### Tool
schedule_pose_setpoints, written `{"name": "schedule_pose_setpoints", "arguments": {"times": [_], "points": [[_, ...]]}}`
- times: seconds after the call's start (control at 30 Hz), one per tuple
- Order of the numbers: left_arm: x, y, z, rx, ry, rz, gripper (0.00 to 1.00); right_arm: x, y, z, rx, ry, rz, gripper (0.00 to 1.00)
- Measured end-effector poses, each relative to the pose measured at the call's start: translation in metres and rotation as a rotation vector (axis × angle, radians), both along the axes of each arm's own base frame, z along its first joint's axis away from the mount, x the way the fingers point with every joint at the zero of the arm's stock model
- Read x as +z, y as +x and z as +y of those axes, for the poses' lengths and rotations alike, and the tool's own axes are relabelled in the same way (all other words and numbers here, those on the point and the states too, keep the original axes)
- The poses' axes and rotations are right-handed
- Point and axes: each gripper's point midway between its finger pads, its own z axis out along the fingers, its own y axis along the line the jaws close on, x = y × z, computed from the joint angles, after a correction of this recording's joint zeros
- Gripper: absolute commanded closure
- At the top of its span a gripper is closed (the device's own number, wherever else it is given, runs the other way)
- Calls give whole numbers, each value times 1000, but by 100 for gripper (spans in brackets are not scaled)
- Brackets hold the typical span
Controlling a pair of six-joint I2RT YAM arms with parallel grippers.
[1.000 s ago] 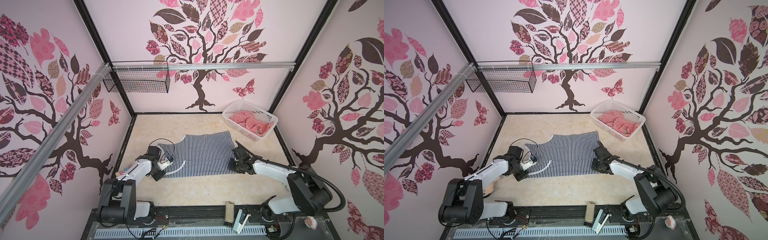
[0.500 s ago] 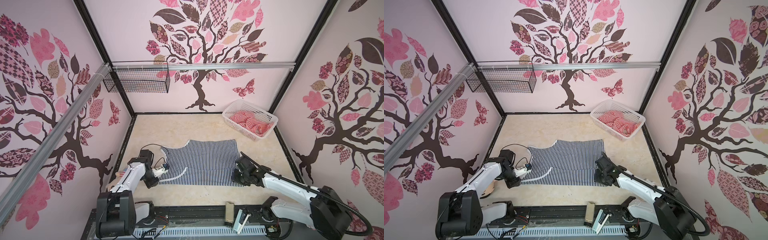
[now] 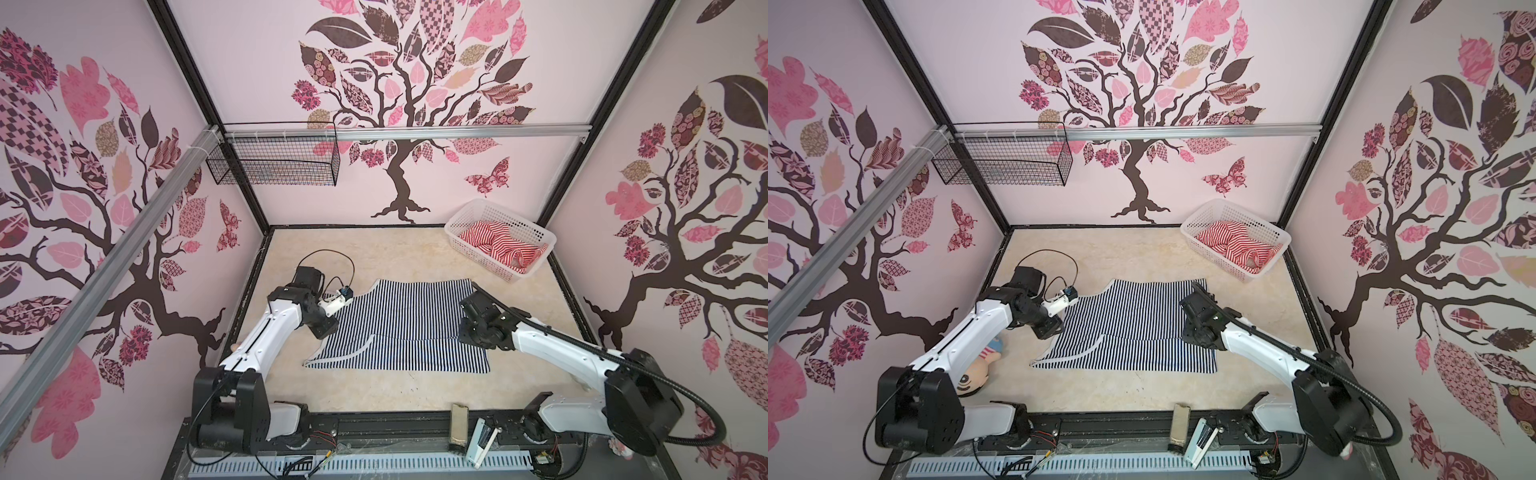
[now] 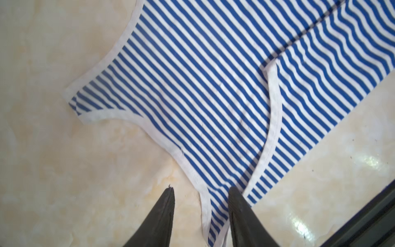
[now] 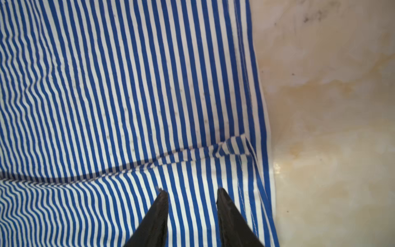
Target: Fold and stack the tank tops
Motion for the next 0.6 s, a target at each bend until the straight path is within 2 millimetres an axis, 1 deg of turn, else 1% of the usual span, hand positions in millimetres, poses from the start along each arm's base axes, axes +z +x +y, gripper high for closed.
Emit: {"name": "schedule_pose_setpoints", "arguments": {"times": [0.1,0.13,0.2,0.27,0.37,0.43,0.53,0.6], "points": [[-4,30,-18,32,-17,-9,53,4,25,-3,-28,-4,-16,58],[-4,41,-23,48,-26,-14,52,6,35,-6,-44,-4,-26,56],[-2,66,-34,75,-49,-26,50,9,53,-13,-70,-9,-38,53],[1,95,-46,106,-83,-41,49,12,73,-17,-84,-22,-47,53],[-1,134,-61,150,-127,-53,48,11,103,-18,-91,-52,-56,53],[-8,154,-67,174,-141,-44,49,8,120,-14,-83,-73,-56,54],[-26,170,-74,198,-148,-15,49,-3,136,-12,-77,-98,-42,54],[-40,171,-75,211,-141,18,49,-14,139,-12,-67,-113,-21,54]]}}
